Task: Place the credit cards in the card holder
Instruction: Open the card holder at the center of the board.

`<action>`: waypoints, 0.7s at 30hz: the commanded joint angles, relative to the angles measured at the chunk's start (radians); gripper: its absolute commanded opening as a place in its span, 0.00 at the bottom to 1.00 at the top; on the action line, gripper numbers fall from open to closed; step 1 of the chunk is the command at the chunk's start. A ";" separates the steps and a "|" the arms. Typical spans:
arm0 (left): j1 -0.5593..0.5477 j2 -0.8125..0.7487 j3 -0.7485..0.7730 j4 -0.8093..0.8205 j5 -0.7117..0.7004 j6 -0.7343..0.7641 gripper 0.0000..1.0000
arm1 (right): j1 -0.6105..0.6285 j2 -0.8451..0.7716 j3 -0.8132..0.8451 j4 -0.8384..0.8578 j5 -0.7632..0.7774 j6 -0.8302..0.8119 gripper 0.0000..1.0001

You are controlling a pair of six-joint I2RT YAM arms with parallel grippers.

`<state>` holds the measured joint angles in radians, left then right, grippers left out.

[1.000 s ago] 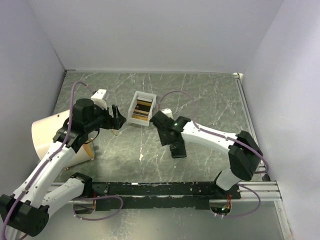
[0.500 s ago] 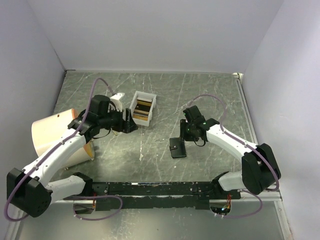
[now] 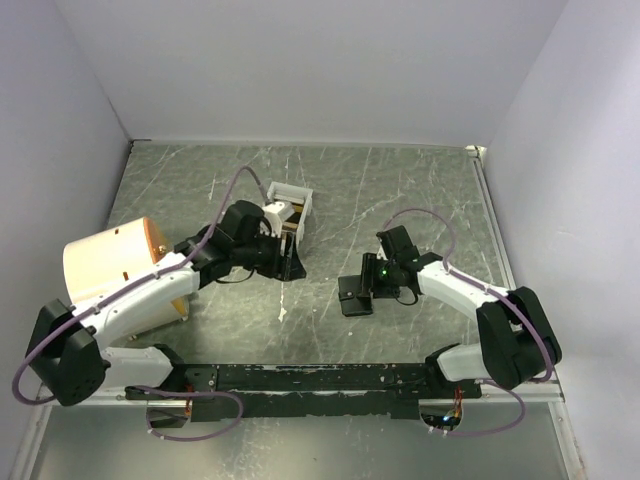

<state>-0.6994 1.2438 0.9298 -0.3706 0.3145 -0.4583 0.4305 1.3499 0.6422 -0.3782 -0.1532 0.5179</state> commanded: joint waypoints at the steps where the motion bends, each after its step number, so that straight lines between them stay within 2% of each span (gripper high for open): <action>1: -0.057 0.061 -0.024 0.087 -0.052 -0.088 0.66 | -0.007 0.006 -0.043 0.089 -0.094 0.005 0.49; 5: -0.099 0.121 -0.035 0.139 -0.060 -0.123 0.63 | -0.007 0.000 -0.075 0.147 -0.157 0.019 0.43; 10: -0.150 0.198 -0.018 0.165 -0.081 -0.152 0.60 | -0.006 -0.009 -0.104 0.198 -0.214 0.041 0.28; 16: -0.164 0.266 -0.019 0.209 -0.093 -0.190 0.56 | -0.005 -0.041 -0.122 0.236 -0.266 0.074 0.21; 21: -0.169 0.313 0.001 0.223 -0.090 -0.200 0.56 | 0.005 -0.096 -0.163 0.305 -0.331 0.139 0.18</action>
<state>-0.8593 1.5314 0.9047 -0.2001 0.2428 -0.6369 0.4278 1.3014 0.5079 -0.1478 -0.4160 0.6014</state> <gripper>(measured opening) 0.555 0.188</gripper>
